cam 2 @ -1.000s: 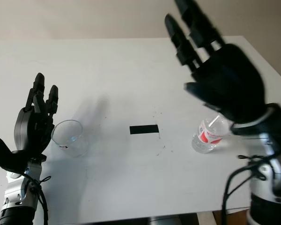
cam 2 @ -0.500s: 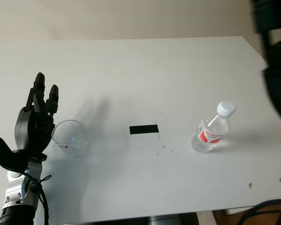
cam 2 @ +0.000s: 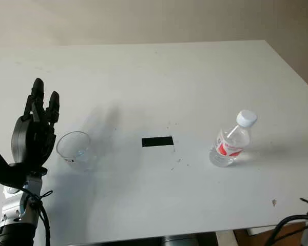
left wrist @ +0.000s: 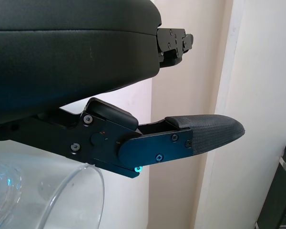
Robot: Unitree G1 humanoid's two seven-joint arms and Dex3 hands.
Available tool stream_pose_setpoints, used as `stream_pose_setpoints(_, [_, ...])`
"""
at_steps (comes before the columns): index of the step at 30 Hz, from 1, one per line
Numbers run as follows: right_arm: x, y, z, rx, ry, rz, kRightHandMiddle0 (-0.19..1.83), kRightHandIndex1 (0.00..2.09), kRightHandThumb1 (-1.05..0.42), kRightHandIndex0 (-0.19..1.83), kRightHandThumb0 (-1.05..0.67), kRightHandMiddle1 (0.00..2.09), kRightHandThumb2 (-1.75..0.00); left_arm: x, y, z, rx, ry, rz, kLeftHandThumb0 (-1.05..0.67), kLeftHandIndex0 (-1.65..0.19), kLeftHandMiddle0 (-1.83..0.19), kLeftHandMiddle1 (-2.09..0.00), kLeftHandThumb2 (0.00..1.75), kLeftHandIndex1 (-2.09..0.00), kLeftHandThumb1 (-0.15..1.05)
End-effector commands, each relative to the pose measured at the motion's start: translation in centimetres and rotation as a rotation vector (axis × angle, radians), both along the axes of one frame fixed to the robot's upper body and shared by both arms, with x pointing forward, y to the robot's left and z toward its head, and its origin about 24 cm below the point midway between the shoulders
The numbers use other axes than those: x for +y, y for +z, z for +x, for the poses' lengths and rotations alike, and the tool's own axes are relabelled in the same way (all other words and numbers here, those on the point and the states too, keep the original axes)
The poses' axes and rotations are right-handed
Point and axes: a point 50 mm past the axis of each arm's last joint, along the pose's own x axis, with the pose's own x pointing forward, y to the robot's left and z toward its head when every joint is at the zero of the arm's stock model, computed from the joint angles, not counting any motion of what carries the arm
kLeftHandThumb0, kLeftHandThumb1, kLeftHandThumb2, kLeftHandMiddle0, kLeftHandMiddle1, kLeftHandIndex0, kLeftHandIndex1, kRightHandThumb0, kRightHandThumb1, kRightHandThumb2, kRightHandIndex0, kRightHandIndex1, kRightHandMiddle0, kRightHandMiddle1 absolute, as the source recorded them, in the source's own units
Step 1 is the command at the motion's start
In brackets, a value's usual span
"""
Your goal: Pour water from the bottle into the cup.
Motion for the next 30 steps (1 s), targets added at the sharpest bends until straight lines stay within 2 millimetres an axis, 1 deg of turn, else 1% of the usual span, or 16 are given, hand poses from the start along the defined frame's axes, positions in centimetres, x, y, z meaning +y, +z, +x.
stream_pose_setpoints(1, [-0.1,-1.4,0.3,0.066,-0.026,-0.013,-0.19,0.00,-0.94,-0.19,-0.89,0.00,-0.04,0.3,0.5,0.1,-0.022,0.003,0.008,-0.84,0.08,0.02,0.00,0.60,0.00,1.05])
stream_pose_setpoints(6, [0.3,-4.1,1.1,0.195,-0.008,-0.011,-0.19,0.00,-0.94,-0.19,-0.87,0.01,-0.05,0.4,0.6,0.0,-0.029,0.008,0.022,-0.86,0.06,0.00,0.00,0.59,0.00,1.05])
stream_pose_setpoints(10, [1.6,-6.0,1.3,0.282,0.032,0.013,-0.17,0.00,-0.95,-0.19,-0.88,0.03,-0.06,0.7,0.7,0.1,-0.035,0.008,0.019,-0.84,0.07,-0.01,0.00,0.60,0.00,1.05])
stream_pose_setpoints(13, [2.6,-7.3,1.3,0.319,0.075,0.026,-0.19,0.00,-0.99,-0.19,-0.90,0.01,-0.07,0.9,0.8,0.1,-0.034,0.008,0.018,-0.84,0.07,0.00,0.00,0.61,0.00,1.05])
stream_pose_setpoints(17, [3.1,-8.1,1.1,0.343,0.110,0.040,-0.19,0.00,-1.00,-0.19,-0.85,0.00,-0.06,1.1,0.9,0.1,-0.035,0.007,0.014,-0.83,0.07,0.01,0.00,0.62,0.00,1.05])
stream_pose_setpoints(21, [3.4,-8.8,0.9,0.374,0.103,0.042,-0.19,0.00,-0.99,-0.19,-0.84,0.00,-0.06,1.2,0.9,0.1,-0.032,0.007,0.019,-0.84,0.07,0.01,0.00,0.60,0.00,1.05])
stream_pose_setpoints(25, [3.7,-9.5,0.8,0.395,0.082,0.020,-0.19,0.00,-0.99,-0.19,-0.88,0.00,-0.06,1.3,1.0,0.0,-0.032,0.011,0.013,-0.83,0.07,0.01,0.00,0.60,0.00,1.05])
stream_pose_setpoints(27, [3.6,-9.8,0.7,0.400,0.077,0.025,-0.19,0.00,-1.00,-0.19,-0.83,0.00,-0.06,1.3,1.1,0.0,-0.032,0.012,0.014,-0.82,0.07,0.02,0.00,0.62,0.00,1.05])
stream_pose_setpoints(30, [3.3,-10.2,0.8,0.412,0.051,0.026,-0.19,0.00,-1.00,-0.19,-0.82,0.00,-0.06,1.4,1.0,0.0,-0.036,0.009,0.013,-0.82,0.07,0.01,0.00,0.62,0.00,1.05])
